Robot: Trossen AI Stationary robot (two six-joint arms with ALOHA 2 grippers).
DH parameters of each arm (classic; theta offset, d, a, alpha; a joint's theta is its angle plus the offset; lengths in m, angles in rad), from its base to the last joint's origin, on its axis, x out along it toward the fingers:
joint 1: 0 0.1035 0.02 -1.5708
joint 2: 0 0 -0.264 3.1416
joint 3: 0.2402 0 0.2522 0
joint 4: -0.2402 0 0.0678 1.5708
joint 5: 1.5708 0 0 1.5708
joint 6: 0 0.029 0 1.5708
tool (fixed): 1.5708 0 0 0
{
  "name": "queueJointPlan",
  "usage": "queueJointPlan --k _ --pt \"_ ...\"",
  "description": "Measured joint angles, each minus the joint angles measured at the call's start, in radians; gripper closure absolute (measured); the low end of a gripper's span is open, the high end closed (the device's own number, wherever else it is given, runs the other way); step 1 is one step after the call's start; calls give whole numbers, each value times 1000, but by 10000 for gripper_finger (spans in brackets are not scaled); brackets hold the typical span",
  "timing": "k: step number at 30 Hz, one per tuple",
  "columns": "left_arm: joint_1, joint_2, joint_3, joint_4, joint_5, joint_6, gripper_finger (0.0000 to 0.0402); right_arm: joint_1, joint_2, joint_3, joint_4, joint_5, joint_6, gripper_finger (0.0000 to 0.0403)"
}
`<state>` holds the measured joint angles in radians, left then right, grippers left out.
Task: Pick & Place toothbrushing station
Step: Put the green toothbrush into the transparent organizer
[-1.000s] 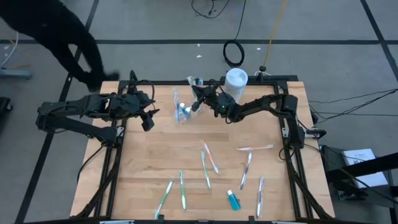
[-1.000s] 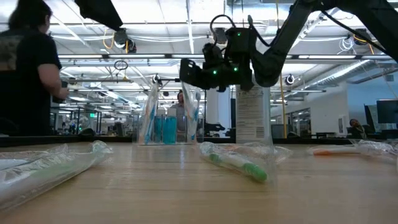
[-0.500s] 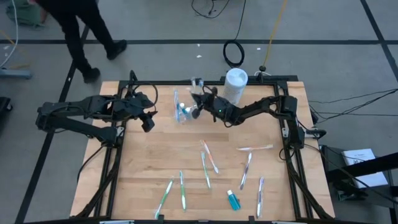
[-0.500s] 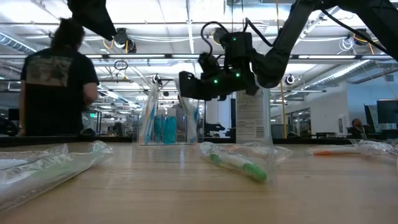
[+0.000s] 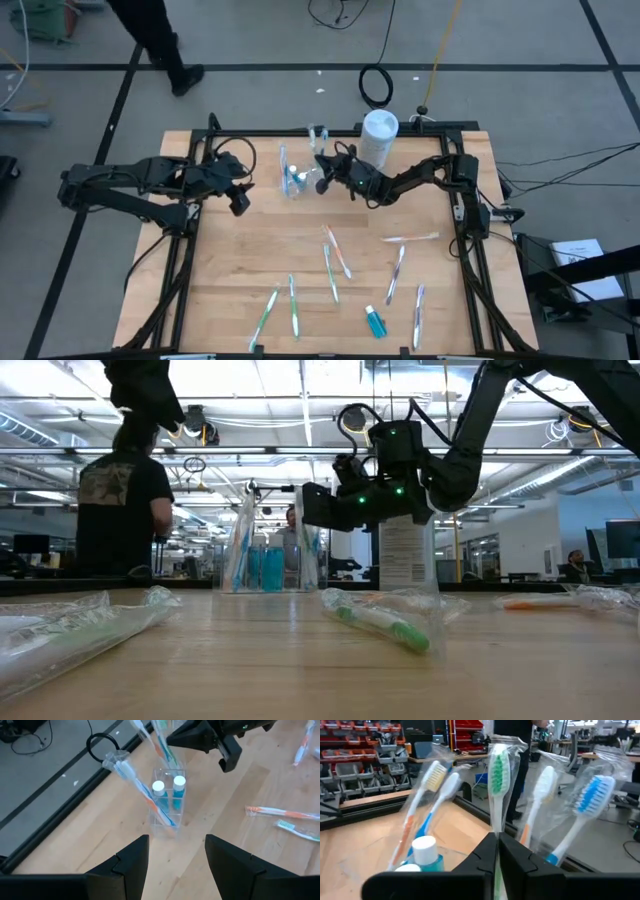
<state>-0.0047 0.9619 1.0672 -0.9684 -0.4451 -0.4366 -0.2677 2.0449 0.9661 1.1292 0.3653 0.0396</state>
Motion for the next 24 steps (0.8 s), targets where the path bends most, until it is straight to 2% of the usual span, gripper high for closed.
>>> queueJointPlan --k 3,8,12,18,24 --pt "-13 0 -1 0 0 -36 201 4 -23 -9 -18 20 -9 370" --pt "-55 0 -1 1 0 -81 201 15 -50 -9 -43 169 0 328" --pt "-97 11 -1 1 -1 -120 201 30 -87 -8 -92 183 -11 298" --pt "-162 48 -1 1 -4 -187 201 55 -182 -12 -298 184 -99 270" --pt "-212 102 -1 1 8 -273 201 90 -312 -18 -651 184 -103 254"
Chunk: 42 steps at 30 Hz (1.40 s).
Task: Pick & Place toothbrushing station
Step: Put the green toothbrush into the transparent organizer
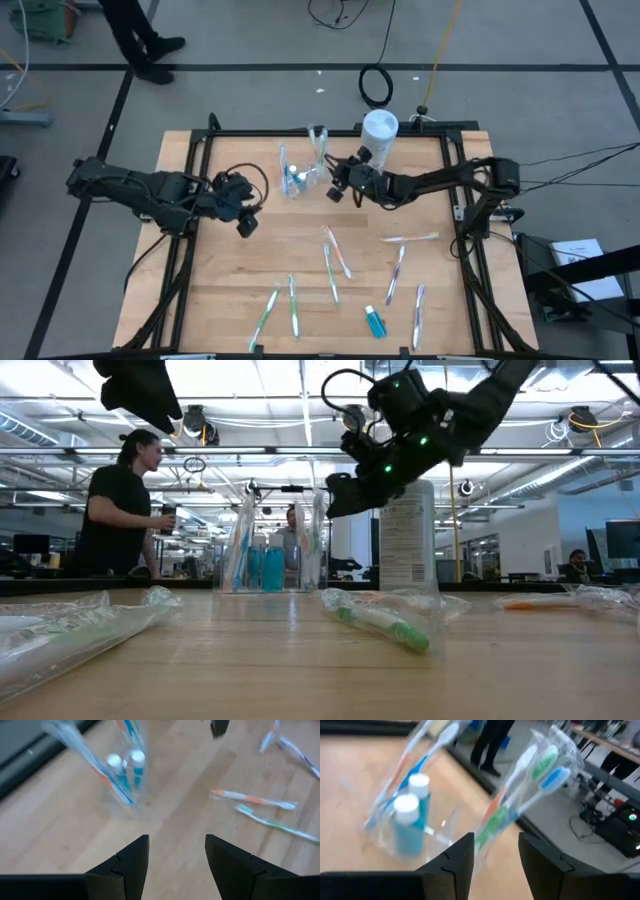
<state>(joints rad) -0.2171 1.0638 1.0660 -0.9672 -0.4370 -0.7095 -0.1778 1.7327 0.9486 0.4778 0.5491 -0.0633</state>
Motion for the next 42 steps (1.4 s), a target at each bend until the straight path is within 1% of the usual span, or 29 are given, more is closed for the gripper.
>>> queueJointPlan --k 4,8,12,15,18,22,25,27,30,35,37,42 --pt "-43 38 1 4 63 -75 201 30 -97 0 -232 0 84 250" --pt "-99 91 1 11 146 -193 201 73 -186 0 -425 -3 166 250" --pt "-165 144 1 50 232 -319 201 128 -246 -1 -581 -4 253 250" --pt "-212 183 1 110 294 -412 201 177 -273 -22 -622 -4 301 250" --pt "-261 223 1 196 341 -495 201 212 -295 -48 -620 -5 305 250" --pt "-323 274 1 324 376 -548 201 240 -325 -67 -618 -2 316 250" --pt "-363 313 1 435 394 -565 201 266 -339 -81 -624 -4 362 250" --pt "-392 337 2 487 403 -540 201 283 -341 -79 -617 -4 396 250" --pt "-429 373 2 564 441 -442 201 316 -341 -79 -618 -4 421 250" --pt "-474 409 1 580 488 -245 201 367 -341 -79 -610 -62 422 250" --pt "-484 419 1 577 489 -127 201 385 -341 -79 -607 -82 423 250" --pt "-507 436 2 553 490 207 201 423 -341 -79 -593 -81 453 250"
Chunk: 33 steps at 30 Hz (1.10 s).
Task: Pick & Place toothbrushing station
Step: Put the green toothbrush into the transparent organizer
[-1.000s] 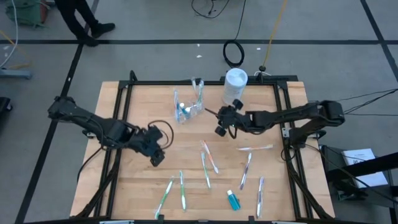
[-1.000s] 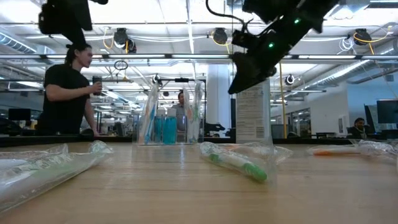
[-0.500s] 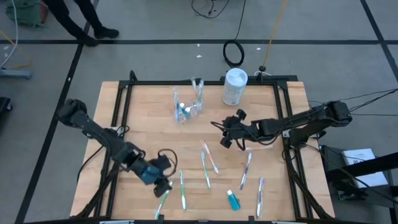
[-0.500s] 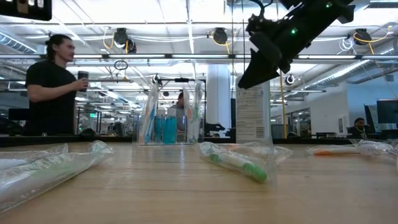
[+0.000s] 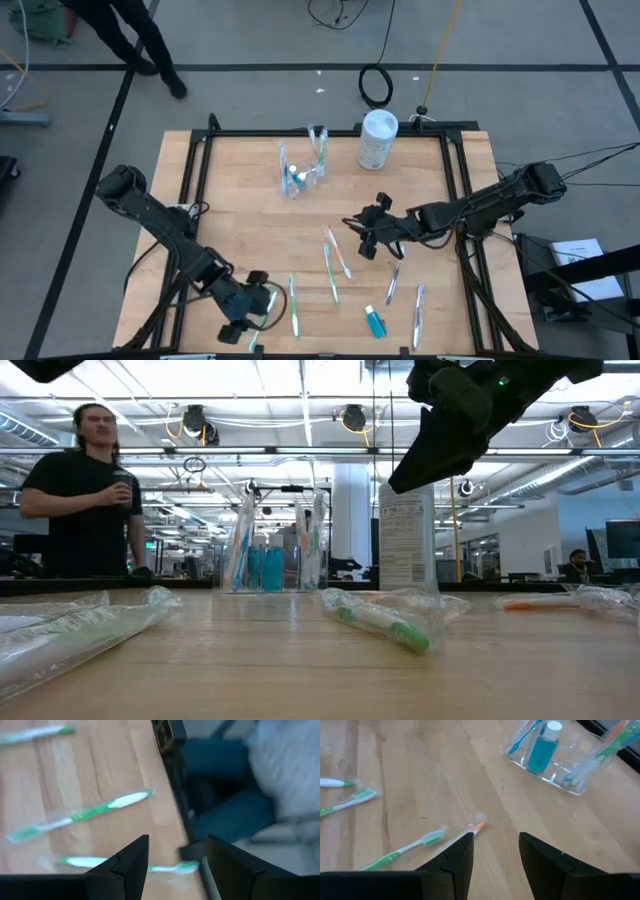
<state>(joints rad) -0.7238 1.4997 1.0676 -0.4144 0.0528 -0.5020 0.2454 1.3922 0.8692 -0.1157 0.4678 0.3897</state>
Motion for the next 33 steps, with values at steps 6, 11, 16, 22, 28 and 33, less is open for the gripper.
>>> queueJointPlan --k 6,11,16,22,28,33 --pt "-29 6 -1 -65 0 266 201 27 0 0 20 1 13 250" --pt "-27 6 -1 40 -26 307 201 31 0 0 38 2 11 250" --pt "-12 6 -1 171 -59 304 201 32 0 0 37 0 17 250" --pt "3 6 -1 315 -16 143 201 32 0 0 37 0 23 250" --pt "5 5 -1 337 57 81 201 32 0 0 37 0 47 250" --pt "-16 5 -1 257 7 209 201 31 0 0 37 0 46 250"
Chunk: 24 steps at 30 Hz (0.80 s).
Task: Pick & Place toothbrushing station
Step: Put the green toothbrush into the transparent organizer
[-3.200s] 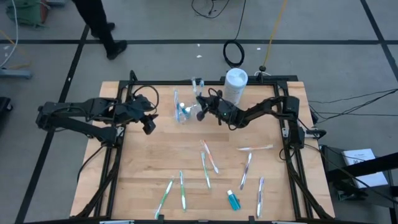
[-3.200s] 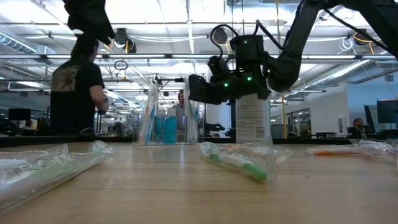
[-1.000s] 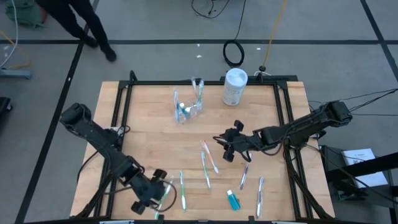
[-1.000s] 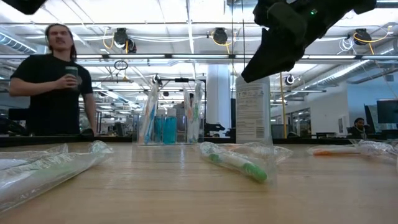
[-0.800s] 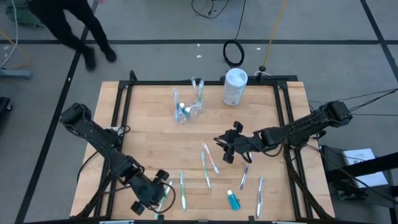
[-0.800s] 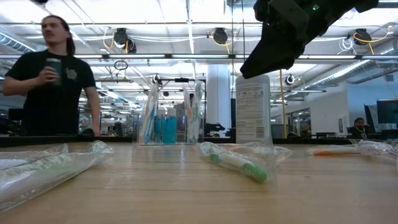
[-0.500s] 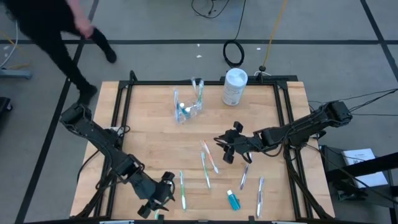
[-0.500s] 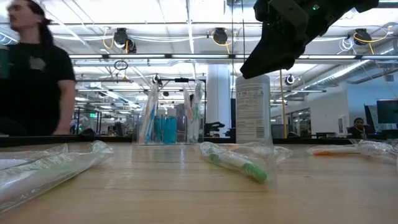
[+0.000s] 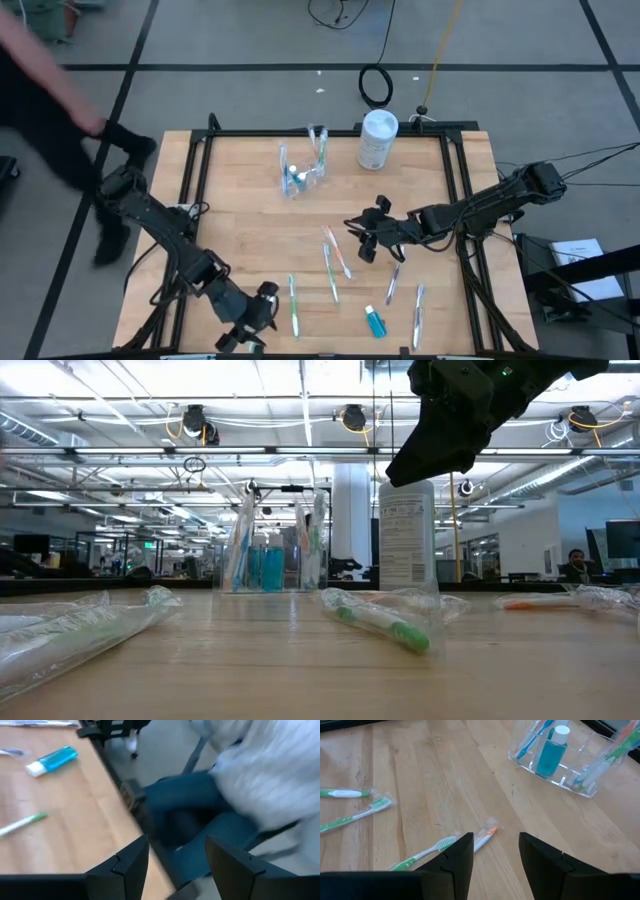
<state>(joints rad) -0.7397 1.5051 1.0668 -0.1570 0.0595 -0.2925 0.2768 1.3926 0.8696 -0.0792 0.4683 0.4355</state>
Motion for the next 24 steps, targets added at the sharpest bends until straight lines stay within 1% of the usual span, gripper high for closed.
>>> queueJointPlan --k 4,7,9,12,17,21,24 --pt "-17 6 0 -90 -115 195 201 0 0 0 0 0 -1 250" --pt "-15 38 0 -112 -156 274 201 0 0 0 0 0 -1 250" --pt "-21 71 0 -107 -146 316 202 0 0 0 0 0 -2 250" --pt "-32 142 1 -105 -78 393 202 0 0 0 0 0 -2 250" --pt "-50 255 1 -112 -20 560 202 0 0 0 -1 0 -2 250" --pt "-57 282 1 -186 -7 666 202 0 0 0 -1 1 -2 250" --pt "-56 283 1 -270 -12 707 202 0 0 0 0 1 -2 250"
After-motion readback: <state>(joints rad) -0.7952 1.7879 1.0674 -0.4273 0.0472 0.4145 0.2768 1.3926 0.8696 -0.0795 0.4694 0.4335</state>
